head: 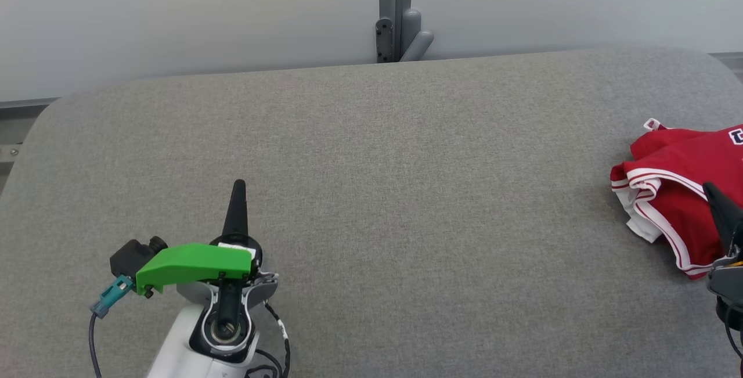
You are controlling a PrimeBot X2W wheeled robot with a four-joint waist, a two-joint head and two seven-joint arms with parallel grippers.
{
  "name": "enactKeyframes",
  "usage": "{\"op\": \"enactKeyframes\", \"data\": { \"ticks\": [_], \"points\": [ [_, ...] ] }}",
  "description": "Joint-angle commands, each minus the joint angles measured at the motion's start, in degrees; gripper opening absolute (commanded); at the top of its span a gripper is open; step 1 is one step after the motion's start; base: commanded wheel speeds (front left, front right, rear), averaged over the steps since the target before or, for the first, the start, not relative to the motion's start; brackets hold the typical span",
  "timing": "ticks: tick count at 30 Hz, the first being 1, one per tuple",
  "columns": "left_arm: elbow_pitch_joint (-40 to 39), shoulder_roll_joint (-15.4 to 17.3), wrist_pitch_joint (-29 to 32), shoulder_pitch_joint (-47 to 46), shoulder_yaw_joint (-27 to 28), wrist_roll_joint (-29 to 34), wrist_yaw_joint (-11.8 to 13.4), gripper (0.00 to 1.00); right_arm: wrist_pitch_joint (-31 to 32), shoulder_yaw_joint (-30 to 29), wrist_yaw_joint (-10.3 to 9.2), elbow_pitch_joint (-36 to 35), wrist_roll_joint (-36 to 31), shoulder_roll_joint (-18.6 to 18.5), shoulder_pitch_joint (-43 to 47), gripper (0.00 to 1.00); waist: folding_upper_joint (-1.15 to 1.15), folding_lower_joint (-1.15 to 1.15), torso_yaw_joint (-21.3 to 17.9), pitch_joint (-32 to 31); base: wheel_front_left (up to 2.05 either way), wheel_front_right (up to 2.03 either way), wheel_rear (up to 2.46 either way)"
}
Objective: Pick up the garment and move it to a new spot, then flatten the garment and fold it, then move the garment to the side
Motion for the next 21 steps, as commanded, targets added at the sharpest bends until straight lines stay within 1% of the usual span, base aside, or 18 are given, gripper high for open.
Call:
{"op": "enactKeyframes", "data": {
  "ticks": [1, 21],
  "points": [
    [0.3, -0.1, -0.2, -1.8, -0.1, -1.6, -0.5, 0.00, 0.7, -0.6, 0.03, 0.5, 1.6, -0.7, -1.4, 0.00, 0.00, 0.00, 0.0, 0.1, 0.00, 0.00, 0.00],
    [3.1, -1.3, -0.7, -4.5, -0.9, -9.9, -1.8, 0.00, 4.6, -3.5, 0.03, 4.6, 9.9, -1.7, -4.5, 0.00, 0.00, 0.00, 0.0, 0.6, 0.00, 0.00, 0.00]
  ]
}}
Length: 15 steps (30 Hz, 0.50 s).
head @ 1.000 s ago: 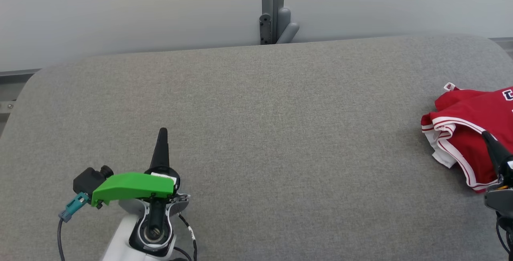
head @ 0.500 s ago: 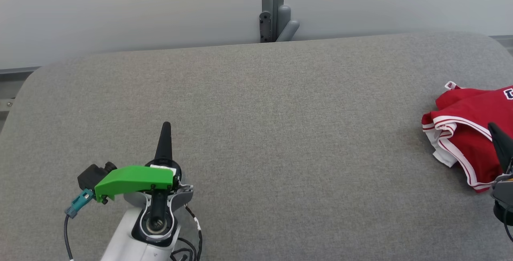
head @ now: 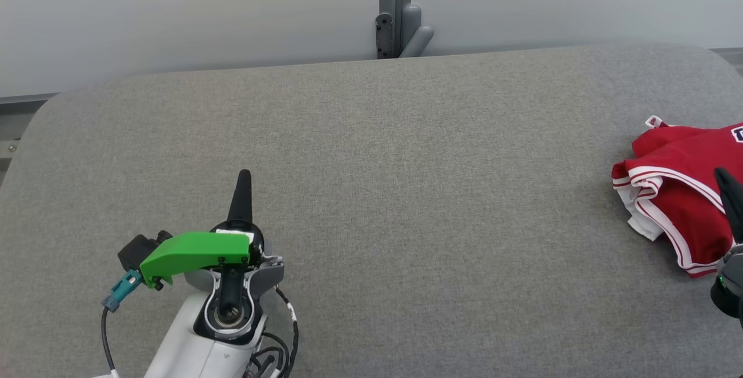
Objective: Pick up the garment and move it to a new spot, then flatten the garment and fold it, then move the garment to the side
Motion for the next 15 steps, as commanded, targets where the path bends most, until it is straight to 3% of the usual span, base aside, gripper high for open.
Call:
{"op": "enactKeyframes", "data": {
  "ticks": [1, 15],
  "points": [
    [0.2, -0.1, -0.1, -1.5, 0.0, -1.0, -0.4, 0.00, 0.5, -0.4, 0.03, 0.4, 1.1, -0.5, -1.1, 0.00, 0.00, 0.00, 0.0, 0.0, 0.00, 0.00, 0.00],
    [1.8, -0.8, -0.4, -3.0, -0.6, -6.0, -1.1, 0.00, 2.8, -2.1, 0.02, 2.8, 5.9, -1.1, -2.8, 0.00, 0.00, 0.00, 0.0, 0.4, 0.00, 0.00, 0.00]
  ]
}}
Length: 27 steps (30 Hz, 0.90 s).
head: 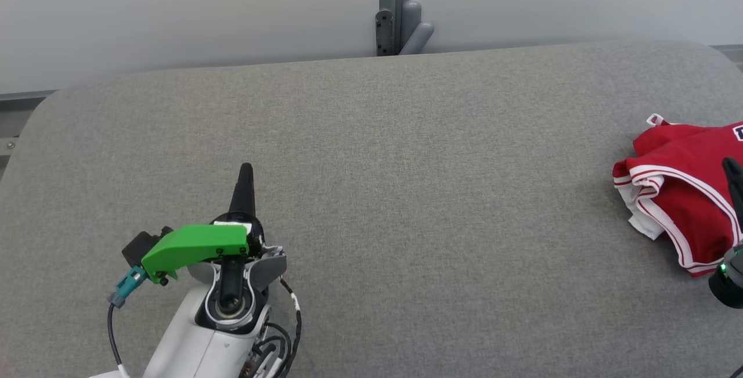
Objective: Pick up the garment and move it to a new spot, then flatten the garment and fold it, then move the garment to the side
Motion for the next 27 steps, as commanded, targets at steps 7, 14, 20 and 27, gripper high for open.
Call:
{"op": "enactKeyframes", "data": {
  "ticks": [7, 14, 20, 27],
  "points": [
    [0.1, 0.0, -0.2, -1.0, -0.1, -0.7, -0.3, 0.00, 0.2, -0.2, 0.02, 0.2, 0.5, -0.3, -0.5, 0.00, 0.00, 0.00, 0.0, 0.0, 0.00, 0.00, 0.00],
    [0.1, 0.0, -0.2, -0.9, -0.1, -0.7, -0.3, 0.00, 0.2, -0.2, 0.02, 0.2, 0.5, -0.3, -0.5, 0.00, 0.00, 0.00, 0.0, 0.0, 0.00, 0.00, 0.00],
    [0.1, 0.0, -0.2, -0.9, -0.1, -0.7, -0.3, 0.00, 0.2, -0.2, 0.02, 0.2, 0.5, -0.3, -0.5, 0.00, 0.00, 0.00, 0.0, 0.0, 0.00, 0.00, 0.00],
    [0.1, 0.0, -0.2, -0.9, -0.1, -0.7, -0.3, 0.00, 0.2, -0.2, 0.02, 0.2, 0.5, -0.3, -0.5, 0.00, 0.00, 0.00, 0.0, 0.0, 0.00, 0.00, 0.00]
  ]
}}
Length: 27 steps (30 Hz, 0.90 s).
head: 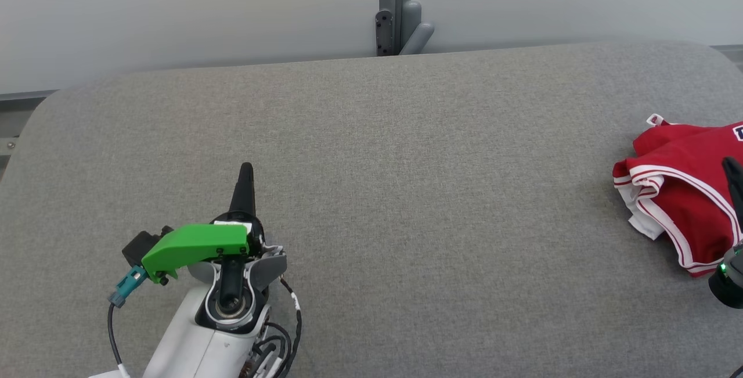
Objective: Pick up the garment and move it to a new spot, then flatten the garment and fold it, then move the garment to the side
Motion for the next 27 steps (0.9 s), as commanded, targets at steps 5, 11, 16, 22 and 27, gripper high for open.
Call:
{"op": "enactKeyframes", "data": {
  "ticks": [5, 11, 16, 22, 27],
  "points": [
    [0.0, 0.1, -0.1, -0.8, -0.1, -0.6, -0.3, 0.00, 0.1, -0.1, 0.02, 0.1, 0.3, -0.3, -0.5, 0.00, 0.00, 0.00, 0.0, 0.0, 0.00, 0.00, 0.00],
    [0.0, 0.1, -0.1, -0.8, -0.1, -0.6, -0.3, 0.00, 0.1, -0.1, 0.02, 0.1, 0.3, -0.3, -0.5, 0.00, 0.00, 0.00, 0.0, 0.0, 0.00, 0.00, 0.00],
    [0.0, 0.1, -0.1, -0.8, 0.0, -0.6, -0.2, 0.00, 0.1, -0.1, 0.02, 0.1, 0.3, -0.3, -0.5, 0.00, 0.00, 0.00, 0.0, 0.0, 0.00, 0.00, 0.00],
    [0.0, 0.1, -0.1, -0.8, 0.0, -0.6, -0.2, 0.00, 0.1, -0.1, 0.02, 0.1, 0.3, -0.3, -0.5, 0.00, 0.00, 0.00, 0.0, 0.0, 0.00, 0.00, 0.00],
    [0.0, 0.1, -0.1, -0.8, 0.0, -0.6, -0.3, 0.00, 0.1, -0.1, 0.02, 0.1, 0.3, -0.3, -0.5, 0.00, 0.00, 0.00, 0.0, 0.0, 0.00, 0.00, 0.00]
  ]
}}
